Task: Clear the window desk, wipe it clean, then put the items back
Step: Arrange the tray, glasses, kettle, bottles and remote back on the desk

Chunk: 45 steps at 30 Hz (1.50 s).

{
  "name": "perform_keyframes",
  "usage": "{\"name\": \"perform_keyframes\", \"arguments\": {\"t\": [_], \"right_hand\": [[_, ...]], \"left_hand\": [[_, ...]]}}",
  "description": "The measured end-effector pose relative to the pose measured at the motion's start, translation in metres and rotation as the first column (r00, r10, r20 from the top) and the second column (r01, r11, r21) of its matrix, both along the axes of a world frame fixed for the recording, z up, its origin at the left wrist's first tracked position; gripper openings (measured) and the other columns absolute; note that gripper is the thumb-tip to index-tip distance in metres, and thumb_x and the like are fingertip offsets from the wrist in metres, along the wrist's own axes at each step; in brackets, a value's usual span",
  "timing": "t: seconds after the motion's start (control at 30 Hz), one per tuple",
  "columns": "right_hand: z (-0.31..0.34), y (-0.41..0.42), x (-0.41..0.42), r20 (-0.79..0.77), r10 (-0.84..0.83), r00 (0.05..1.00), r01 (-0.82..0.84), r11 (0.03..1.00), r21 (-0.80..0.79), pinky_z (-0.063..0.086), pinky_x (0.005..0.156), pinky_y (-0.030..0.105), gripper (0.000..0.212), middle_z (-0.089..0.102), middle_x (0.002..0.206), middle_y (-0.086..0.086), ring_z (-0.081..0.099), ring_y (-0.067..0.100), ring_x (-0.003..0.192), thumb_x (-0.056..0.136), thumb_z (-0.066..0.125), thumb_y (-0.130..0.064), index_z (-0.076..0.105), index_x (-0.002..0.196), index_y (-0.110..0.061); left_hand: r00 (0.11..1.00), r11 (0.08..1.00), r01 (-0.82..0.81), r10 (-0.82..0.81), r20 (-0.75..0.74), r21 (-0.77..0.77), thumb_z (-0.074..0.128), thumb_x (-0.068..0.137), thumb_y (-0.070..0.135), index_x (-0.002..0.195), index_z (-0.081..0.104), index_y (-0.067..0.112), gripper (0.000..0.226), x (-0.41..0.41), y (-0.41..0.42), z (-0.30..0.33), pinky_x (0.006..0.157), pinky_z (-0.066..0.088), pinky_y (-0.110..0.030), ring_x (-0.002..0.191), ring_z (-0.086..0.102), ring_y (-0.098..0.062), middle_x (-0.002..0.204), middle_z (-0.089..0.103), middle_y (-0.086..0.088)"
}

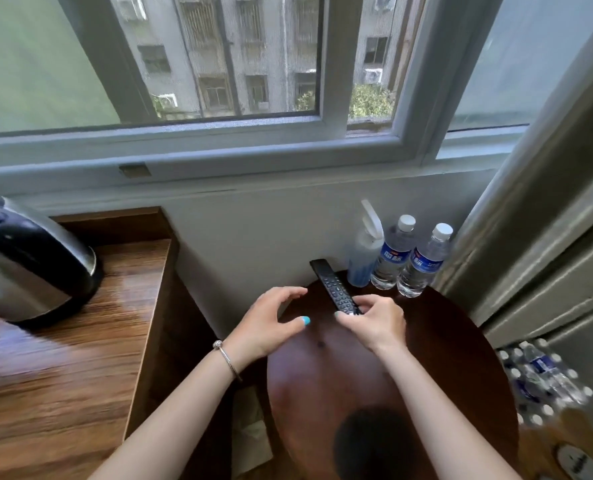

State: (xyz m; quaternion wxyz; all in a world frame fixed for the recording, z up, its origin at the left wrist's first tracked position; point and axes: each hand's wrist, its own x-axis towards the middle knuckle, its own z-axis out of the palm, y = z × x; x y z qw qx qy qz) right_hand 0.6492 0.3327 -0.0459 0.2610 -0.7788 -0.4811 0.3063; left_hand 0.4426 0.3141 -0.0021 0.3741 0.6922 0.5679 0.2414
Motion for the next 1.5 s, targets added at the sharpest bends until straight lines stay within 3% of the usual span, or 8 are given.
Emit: {"name": "perform_keyframes", "arguments": {"t": [0.2, 0.47, 0.6, 0.77, 0.93, 1.2, 1.37, 1.5], "right_hand": [[0.057, -0.008, -0.043, -0.054, 0.071, 0.996, -0.065, 0.991, 0.119, 0.050, 0.078, 0.021, 0.047, 0.074, 0.084, -0.011, 0.069, 0.007, 0.084, 0.058, 0.087, -0.041, 0.078, 0.102, -0.028], [0.123, -0.019, -0.095, -0.079, 0.229, 0.970, -0.202, 0.946, 0.254, 0.056, 0.085, 0.025, 0.049, 0.075, 0.081, -0.015, 0.069, -0.002, 0.079, 0.051, 0.084, -0.040, 0.079, 0.098, -0.027], [0.151, -0.024, -0.113, -0.082, 0.288, 0.954, -0.257, 0.927, 0.274, 0.059, 0.083, 0.032, 0.054, 0.074, 0.077, -0.018, 0.070, -0.001, 0.077, 0.041, 0.078, -0.044, 0.079, 0.093, -0.029], [0.171, -0.033, -0.137, -0.044, 0.381, 0.924, -0.355, 0.893, 0.276, 0.060, 0.081, 0.034, 0.049, 0.075, 0.079, -0.014, 0.071, 0.005, 0.076, 0.044, 0.084, -0.039, 0.079, 0.091, -0.029], [0.183, -0.047, -0.168, -0.015, 0.483, 0.876, -0.461, 0.844, 0.273, 0.053, 0.068, 0.018, 0.033, 0.072, 0.069, -0.021, 0.067, -0.007, 0.068, 0.042, 0.081, -0.040, 0.074, 0.074, -0.038], [0.196, -0.061, -0.212, 0.011, 0.601, 0.799, -0.580, 0.767, 0.274, 0.054, 0.069, 0.016, 0.034, 0.073, 0.073, -0.021, 0.067, -0.007, 0.070, 0.051, 0.085, -0.030, 0.079, 0.085, -0.033], [0.203, -0.069, -0.243, -0.015, 0.659, 0.752, -0.629, 0.724, 0.283, 0.042, 0.056, 0.008, 0.030, 0.068, 0.065, -0.027, 0.061, -0.009, 0.059, 0.053, 0.085, -0.029, 0.077, 0.081, -0.035], [0.206, -0.079, -0.269, -0.015, 0.709, 0.705, -0.673, 0.676, 0.298, 0.041, 0.052, 0.007, 0.028, 0.067, 0.064, -0.028, 0.059, -0.008, 0.056, 0.052, 0.085, -0.028, 0.071, 0.073, -0.041]], "left_hand": [[1.000, 0.989, -0.012, 0.011, 0.004, 0.149, 0.069, 0.086, 0.018, 0.137, 0.048, 0.021, 0.055, -0.032, -0.001, 0.026, 0.115, 0.024, -0.026, 0.134, 0.037, -0.010, 0.139, 0.045, 0.003], [0.995, 0.933, -0.098, 0.083, 0.058, 0.347, 0.054, 0.096, 0.009, 0.144, 0.036, 0.024, 0.053, -0.081, 0.001, 0.067, 0.117, 0.012, -0.022, 0.145, 0.021, -0.017, 0.153, 0.028, -0.006], [0.971, 0.855, -0.207, 0.239, -0.006, 0.476, 0.050, 0.096, 0.008, 0.146, 0.036, 0.025, 0.054, -0.111, -0.003, 0.086, 0.118, 0.008, -0.031, 0.147, 0.012, -0.024, 0.158, 0.019, -0.009], [0.964, 0.833, -0.220, 0.265, -0.017, 0.508, 0.049, 0.099, 0.023, 0.147, 0.033, 0.028, 0.051, -0.149, -0.020, 0.101, 0.118, 0.010, -0.039, 0.148, 0.008, -0.025, 0.158, 0.019, -0.005], [0.951, 0.854, -0.150, 0.263, -0.165, 0.498, 0.031, 0.093, 0.049, 0.146, 0.030, 0.037, 0.055, -0.187, -0.040, 0.104, 0.118, 0.009, -0.048, 0.149, 0.006, -0.022, 0.159, 0.020, 0.002], [0.942, 0.861, -0.103, 0.245, -0.228, 0.498, 0.028, 0.091, 0.059, 0.137, 0.027, 0.055, 0.046, -0.243, -0.066, 0.101, 0.116, -0.001, -0.042, 0.147, 0.005, -0.008, 0.153, 0.022, 0.020], [0.952, 0.827, -0.151, 0.269, -0.146, 0.542, 0.033, 0.091, 0.055, 0.132, 0.035, 0.048, 0.041, -0.275, -0.084, 0.111, 0.115, 0.016, -0.041, 0.137, 0.031, -0.010, 0.141, 0.038, 0.015], [0.968, 0.846, -0.182, 0.243, -0.058, 0.502, 0.028, 0.077, 0.083, 0.137, 0.042, 0.036, 0.078, -0.301, -0.103, 0.117, 0.110, 0.017, -0.028, 0.133, 0.030, -0.008, 0.137, 0.035, 0.014]]}}
